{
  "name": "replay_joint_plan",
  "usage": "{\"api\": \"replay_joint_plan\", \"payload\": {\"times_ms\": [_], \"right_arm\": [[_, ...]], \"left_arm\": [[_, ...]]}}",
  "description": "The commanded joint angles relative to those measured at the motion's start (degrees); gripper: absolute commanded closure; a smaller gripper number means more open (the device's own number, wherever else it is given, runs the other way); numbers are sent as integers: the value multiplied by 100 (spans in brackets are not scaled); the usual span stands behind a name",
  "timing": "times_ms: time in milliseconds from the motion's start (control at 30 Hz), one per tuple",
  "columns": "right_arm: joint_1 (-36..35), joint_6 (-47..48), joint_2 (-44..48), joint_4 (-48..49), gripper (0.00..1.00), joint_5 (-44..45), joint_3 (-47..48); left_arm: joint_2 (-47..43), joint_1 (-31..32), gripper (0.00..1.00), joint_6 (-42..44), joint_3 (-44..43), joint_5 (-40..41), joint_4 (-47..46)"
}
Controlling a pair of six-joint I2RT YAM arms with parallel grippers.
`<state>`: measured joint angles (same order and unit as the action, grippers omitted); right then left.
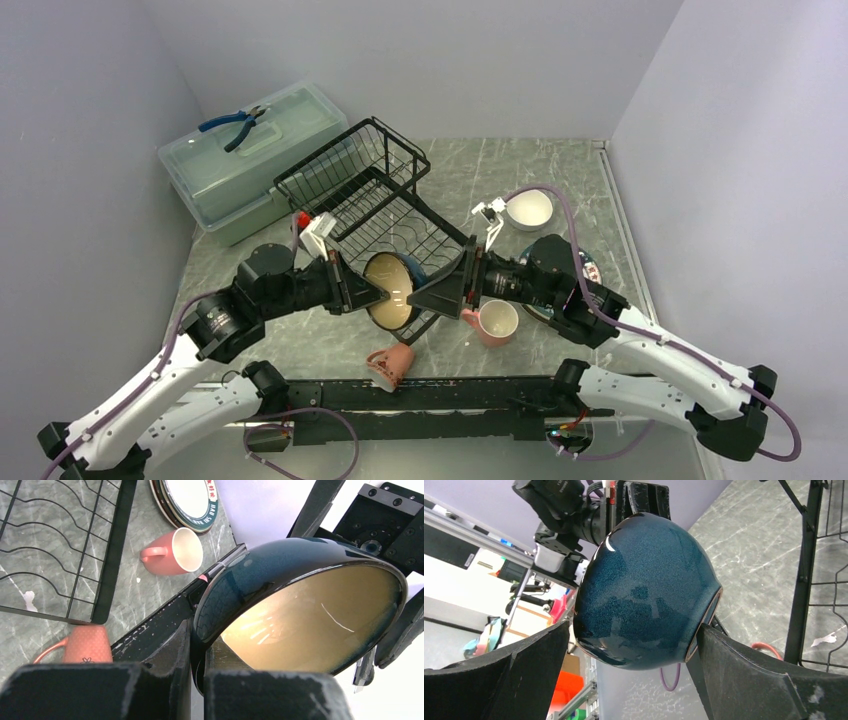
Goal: Load the mixed dishes into the dish rack
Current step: Insert the bowl into the dish rack.
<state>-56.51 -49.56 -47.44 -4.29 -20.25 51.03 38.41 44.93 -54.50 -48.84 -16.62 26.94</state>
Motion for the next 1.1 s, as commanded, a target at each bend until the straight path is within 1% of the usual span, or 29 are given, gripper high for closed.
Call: {"api": "replay_joint_plan", "payload": {"times_ms": [0, 333, 433, 567, 667, 700, 733, 767, 833, 933, 967, 1067], "right_arm": [[-128, 65, -117, 26, 0, -68, 323], [-193, 192, -338, -322, 0, 158, 591], [-207, 222, -404, -378, 4, 186, 630], [-220, 258, -483, -461, 12, 180, 704], [-220, 278, -515, -493, 22, 197, 729], [-220, 284, -524, -501, 25, 189, 739], [-220, 295, -536, -521, 32, 200, 748], [-220, 297, -546, -535, 36, 212, 751], [-220, 306, -554, -546, 48, 246, 751], [-212, 324, -577, -594, 60, 298, 783], [-219, 332, -574, -606, 62, 328, 786], [-220, 354, -552, -679, 66, 435, 815]], "left_arm": [[84, -11, 100, 12, -290, 36, -747], [200, -13, 100, 96, -376, 224, -475], [227, -11, 100, 129, -396, 268, -401], [253, -14, 100, 174, -423, 340, -312], [267, -13, 100, 185, -408, 360, -321], [278, -18, 100, 190, -401, 369, -319], [285, -19, 100, 194, -411, 370, -307], [299, -18, 100, 202, -421, 370, -306], [325, -19, 100, 216, -435, 377, -272], [376, -15, 100, 251, -485, 416, -195], [385, -17, 99, 263, -493, 441, -171], [417, -18, 90, 286, -520, 491, -87]]}}
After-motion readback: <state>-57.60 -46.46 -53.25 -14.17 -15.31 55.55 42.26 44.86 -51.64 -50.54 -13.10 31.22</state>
